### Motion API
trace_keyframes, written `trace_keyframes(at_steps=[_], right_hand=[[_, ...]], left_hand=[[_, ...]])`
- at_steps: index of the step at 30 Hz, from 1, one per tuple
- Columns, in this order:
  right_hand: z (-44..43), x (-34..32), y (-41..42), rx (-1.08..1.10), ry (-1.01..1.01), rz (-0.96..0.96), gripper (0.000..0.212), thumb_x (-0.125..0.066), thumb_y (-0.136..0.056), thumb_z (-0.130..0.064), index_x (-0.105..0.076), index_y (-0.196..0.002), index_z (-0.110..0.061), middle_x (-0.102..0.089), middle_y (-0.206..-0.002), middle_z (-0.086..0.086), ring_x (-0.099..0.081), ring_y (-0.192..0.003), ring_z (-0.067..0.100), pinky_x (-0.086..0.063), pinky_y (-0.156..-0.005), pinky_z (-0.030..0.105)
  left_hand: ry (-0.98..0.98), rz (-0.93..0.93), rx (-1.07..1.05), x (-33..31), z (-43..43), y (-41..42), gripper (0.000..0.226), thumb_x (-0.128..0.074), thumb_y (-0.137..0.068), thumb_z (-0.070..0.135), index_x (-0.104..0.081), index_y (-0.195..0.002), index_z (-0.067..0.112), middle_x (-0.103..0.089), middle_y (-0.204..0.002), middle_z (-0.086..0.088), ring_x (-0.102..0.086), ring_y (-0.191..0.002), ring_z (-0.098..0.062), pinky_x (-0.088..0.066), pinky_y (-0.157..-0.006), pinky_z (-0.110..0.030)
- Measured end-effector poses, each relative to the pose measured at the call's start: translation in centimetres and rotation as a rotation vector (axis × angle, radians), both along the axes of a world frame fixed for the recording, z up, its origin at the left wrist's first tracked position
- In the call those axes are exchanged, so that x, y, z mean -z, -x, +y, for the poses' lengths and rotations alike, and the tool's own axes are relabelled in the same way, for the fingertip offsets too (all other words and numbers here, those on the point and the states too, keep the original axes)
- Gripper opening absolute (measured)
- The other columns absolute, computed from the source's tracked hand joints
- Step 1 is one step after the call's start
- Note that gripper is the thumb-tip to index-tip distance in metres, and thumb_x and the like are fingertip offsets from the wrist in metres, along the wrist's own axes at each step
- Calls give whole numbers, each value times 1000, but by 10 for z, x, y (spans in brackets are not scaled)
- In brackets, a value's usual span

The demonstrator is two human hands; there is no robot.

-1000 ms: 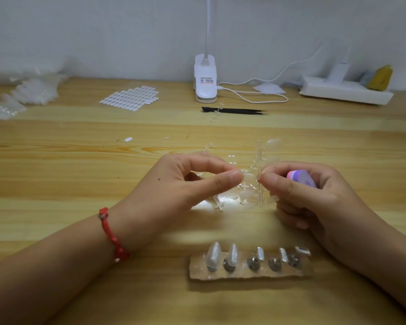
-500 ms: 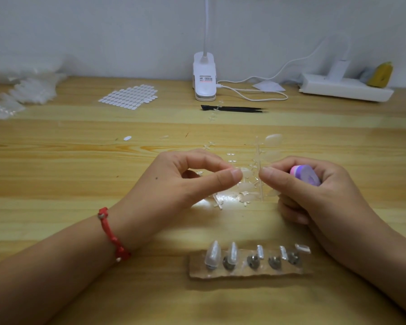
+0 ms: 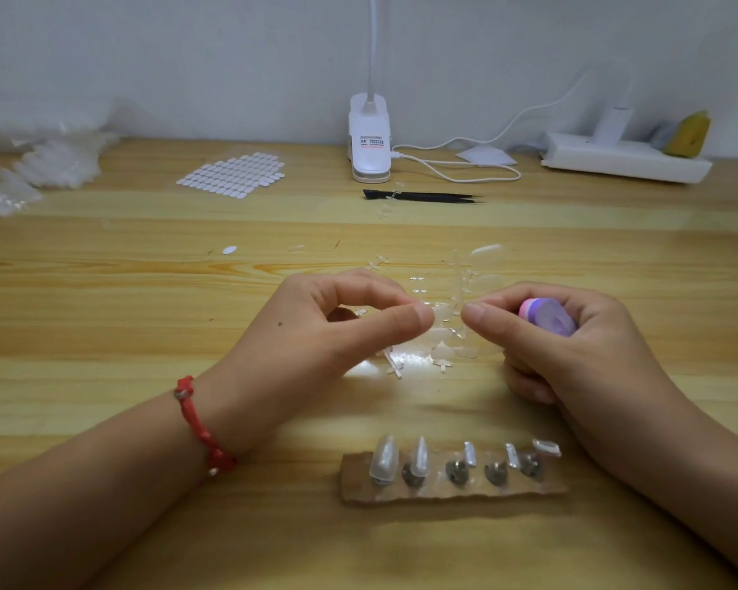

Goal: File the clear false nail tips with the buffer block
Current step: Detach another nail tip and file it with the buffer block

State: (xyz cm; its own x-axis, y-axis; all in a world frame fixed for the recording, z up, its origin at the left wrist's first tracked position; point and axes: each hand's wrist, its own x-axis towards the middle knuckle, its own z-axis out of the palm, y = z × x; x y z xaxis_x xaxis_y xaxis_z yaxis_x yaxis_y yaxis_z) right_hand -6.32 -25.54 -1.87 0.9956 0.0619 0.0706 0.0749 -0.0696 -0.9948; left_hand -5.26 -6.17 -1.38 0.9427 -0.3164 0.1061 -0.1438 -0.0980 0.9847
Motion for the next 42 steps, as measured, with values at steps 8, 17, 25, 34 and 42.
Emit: trace_keyframes(at_steps=[8,17,25,34,42], right_hand=[[1,-1,-2,-94,48,23,38,-74,-69,-51,-71,-102,-32,-40,-56,-8,-32,-42,4,-30,-37,16],[-1,-1,-1,-165,-57,0,24,-56,-76,-39,-75,-78,-24,-41,-69,4,-31,-54,12,-30,-40,20],[5,-4,6,-160,126,-171,18,-72,-77,-34,-71,-76,-17,-55,-53,-20,-52,-48,-3,-36,-49,3],[0,-2,3,-177,-48,-21,31,-57,-79,-43,-76,-92,-22,-37,-63,-2,-35,-52,4,-32,-43,15],[-1,2,-4,-282,-425,184,35,-62,-74,-23,-75,-105,-10,-56,-72,6,-57,-60,14,-51,-51,26]], left_hand=[[137,97,-126,1,1,0,9,-71,-67,33,-73,-68,25,-63,-62,13,-55,-55,-9,-44,-50,-14],[72,36,-56,0,0,0,9,-71,-69,34,-74,-70,26,-67,-73,12,-57,-66,-5,-46,-60,-16],[-14,-53,22,-1,-4,2,17,-76,-70,36,-75,-75,20,-67,-83,6,-53,-70,-20,-43,-68,-33],[-43,-87,-8,0,-7,3,19,-69,-67,40,-74,-73,23,-66,-84,6,-54,-62,-2,-42,-62,-19],[-40,-112,-19,2,-5,2,15,-59,-80,36,-66,-80,23,-59,-69,16,-51,-63,2,-41,-61,-10]])
